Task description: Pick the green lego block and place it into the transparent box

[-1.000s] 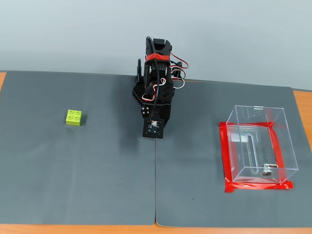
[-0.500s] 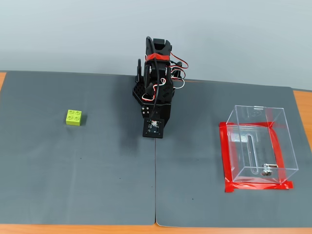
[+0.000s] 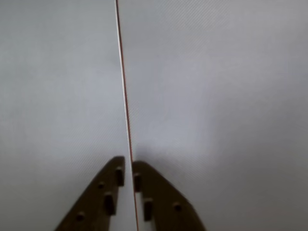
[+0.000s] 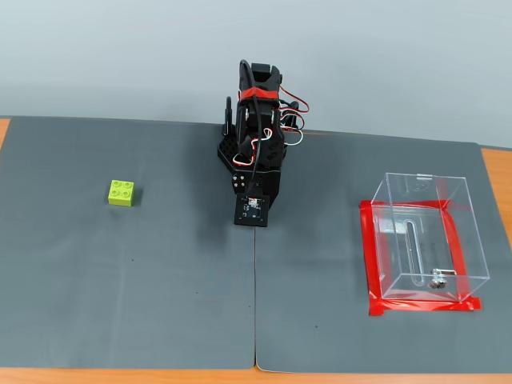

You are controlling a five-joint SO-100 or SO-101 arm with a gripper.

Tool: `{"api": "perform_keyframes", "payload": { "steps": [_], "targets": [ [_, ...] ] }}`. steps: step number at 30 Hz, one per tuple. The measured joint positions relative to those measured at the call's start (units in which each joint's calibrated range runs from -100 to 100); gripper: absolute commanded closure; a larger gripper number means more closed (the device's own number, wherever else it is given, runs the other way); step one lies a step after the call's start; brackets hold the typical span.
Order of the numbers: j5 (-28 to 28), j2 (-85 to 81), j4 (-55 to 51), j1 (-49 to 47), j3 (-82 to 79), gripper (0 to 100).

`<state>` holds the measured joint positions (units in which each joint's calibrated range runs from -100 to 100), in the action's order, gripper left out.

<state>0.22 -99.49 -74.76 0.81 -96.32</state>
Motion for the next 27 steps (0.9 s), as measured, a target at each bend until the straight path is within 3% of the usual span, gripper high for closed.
{"api": "perform_keyframes", "payload": {
  "steps": [20,27],
  "targets": [
    [0.0,0.1,0.0,0.2,0.3,98],
    [0.1,5.0,0.0,0.3,9.3,98]
  ]
}}
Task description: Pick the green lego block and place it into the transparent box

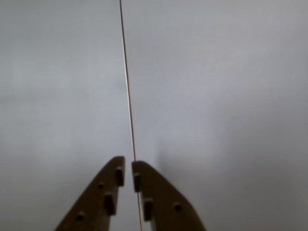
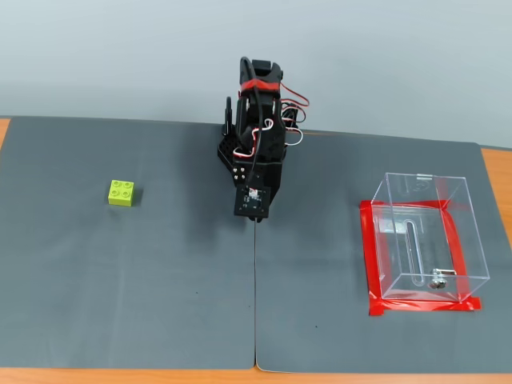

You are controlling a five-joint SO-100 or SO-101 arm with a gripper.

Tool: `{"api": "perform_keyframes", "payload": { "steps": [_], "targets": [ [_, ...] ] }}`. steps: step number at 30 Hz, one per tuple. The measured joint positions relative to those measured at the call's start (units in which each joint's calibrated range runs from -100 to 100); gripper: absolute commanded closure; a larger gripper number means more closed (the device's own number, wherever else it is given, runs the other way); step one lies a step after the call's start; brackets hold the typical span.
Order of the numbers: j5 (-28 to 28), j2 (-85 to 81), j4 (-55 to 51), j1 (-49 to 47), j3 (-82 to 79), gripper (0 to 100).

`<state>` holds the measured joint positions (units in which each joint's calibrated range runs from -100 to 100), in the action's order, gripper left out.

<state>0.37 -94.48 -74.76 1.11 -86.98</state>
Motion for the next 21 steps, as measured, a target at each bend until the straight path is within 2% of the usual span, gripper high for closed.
{"api": "perform_keyframes", "payload": {
  "steps": [4,10,21],
  "targets": [
    [0.0,7.9,0.0,0.4,8.4,98],
    [0.1,21.3,0.0,6.5,22.5,98],
    [0.2,42.7,0.0,29.1,38.3,98]
  ]
}}
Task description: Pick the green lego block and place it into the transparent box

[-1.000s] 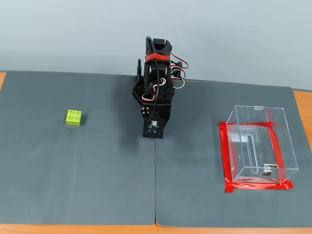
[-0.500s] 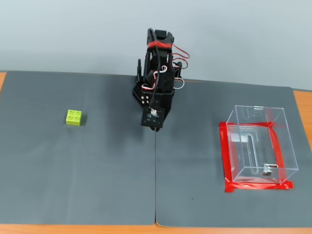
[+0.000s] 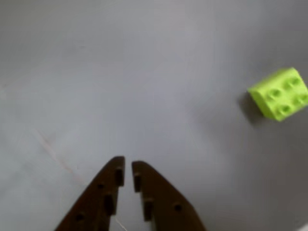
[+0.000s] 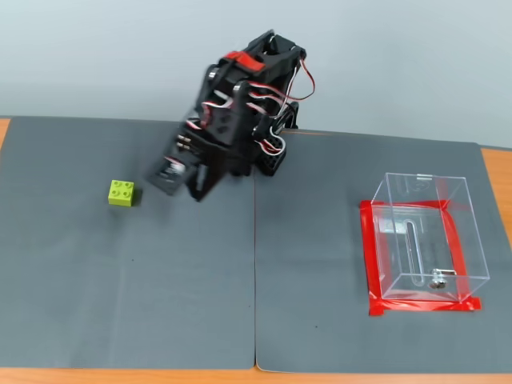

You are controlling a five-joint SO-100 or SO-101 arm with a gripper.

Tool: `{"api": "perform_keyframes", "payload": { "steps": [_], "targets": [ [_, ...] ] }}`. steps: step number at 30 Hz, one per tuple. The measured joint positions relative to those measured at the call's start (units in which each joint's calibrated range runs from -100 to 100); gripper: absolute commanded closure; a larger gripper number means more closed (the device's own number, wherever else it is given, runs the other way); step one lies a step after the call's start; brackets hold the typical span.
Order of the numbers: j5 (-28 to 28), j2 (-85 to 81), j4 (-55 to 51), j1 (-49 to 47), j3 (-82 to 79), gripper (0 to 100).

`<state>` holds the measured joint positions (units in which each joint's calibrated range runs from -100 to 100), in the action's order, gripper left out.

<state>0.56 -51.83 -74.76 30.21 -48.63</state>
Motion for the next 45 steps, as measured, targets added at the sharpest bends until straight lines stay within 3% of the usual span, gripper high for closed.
{"api": "perform_keyframes", "payload": {
  "steps": [6,15,30,39,45],
  "targets": [
    [0.1,9.8,0.0,12.3,5.9,98],
    [3.0,24.6,0.1,21.2,16.1,98],
    [5.4,45.6,0.1,26.2,35.6,98],
    [7.1,50.6,0.1,25.3,39.5,78],
    [9.7,51.5,0.1,23.0,39.5,71]
  ]
}}
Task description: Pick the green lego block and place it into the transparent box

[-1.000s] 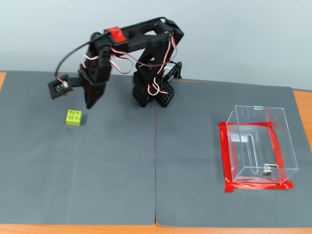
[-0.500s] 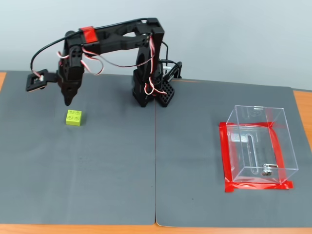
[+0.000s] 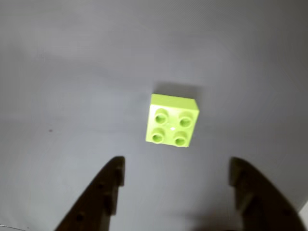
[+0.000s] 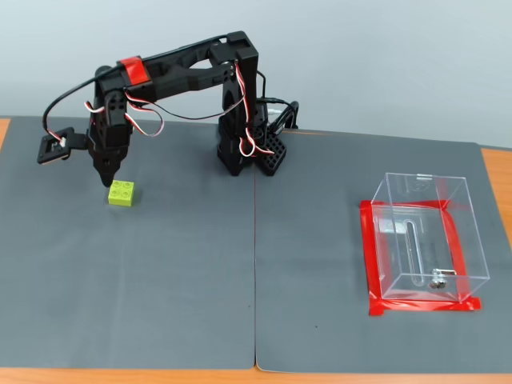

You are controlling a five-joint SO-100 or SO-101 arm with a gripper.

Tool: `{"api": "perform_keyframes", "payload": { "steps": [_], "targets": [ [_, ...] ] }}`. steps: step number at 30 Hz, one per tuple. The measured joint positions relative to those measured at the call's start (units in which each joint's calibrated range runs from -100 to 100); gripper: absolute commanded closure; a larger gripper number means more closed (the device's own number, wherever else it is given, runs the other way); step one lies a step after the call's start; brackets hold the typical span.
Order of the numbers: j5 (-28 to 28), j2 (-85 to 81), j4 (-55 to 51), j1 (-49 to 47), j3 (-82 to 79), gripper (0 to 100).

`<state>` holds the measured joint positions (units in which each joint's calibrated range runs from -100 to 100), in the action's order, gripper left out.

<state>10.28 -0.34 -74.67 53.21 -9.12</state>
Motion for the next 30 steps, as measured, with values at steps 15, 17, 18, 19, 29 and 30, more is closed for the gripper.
{"api": "perform_keyframes", "payload": {
  "steps": [15,17,18,19,29,30],
  "targets": [
    [2.3,8.2,0.2,-2.0,-0.1,70],
    [2.3,8.6,1.3,-2.0,0.0,70],
    [2.3,8.9,1.9,-2.0,0.1,70],
    [2.3,9.3,2.4,-2.0,0.1,70],
    [2.3,13.5,3.5,-0.3,0.0,70],
    [2.3,13.9,3.5,-0.3,0.0,70]
  ]
}}
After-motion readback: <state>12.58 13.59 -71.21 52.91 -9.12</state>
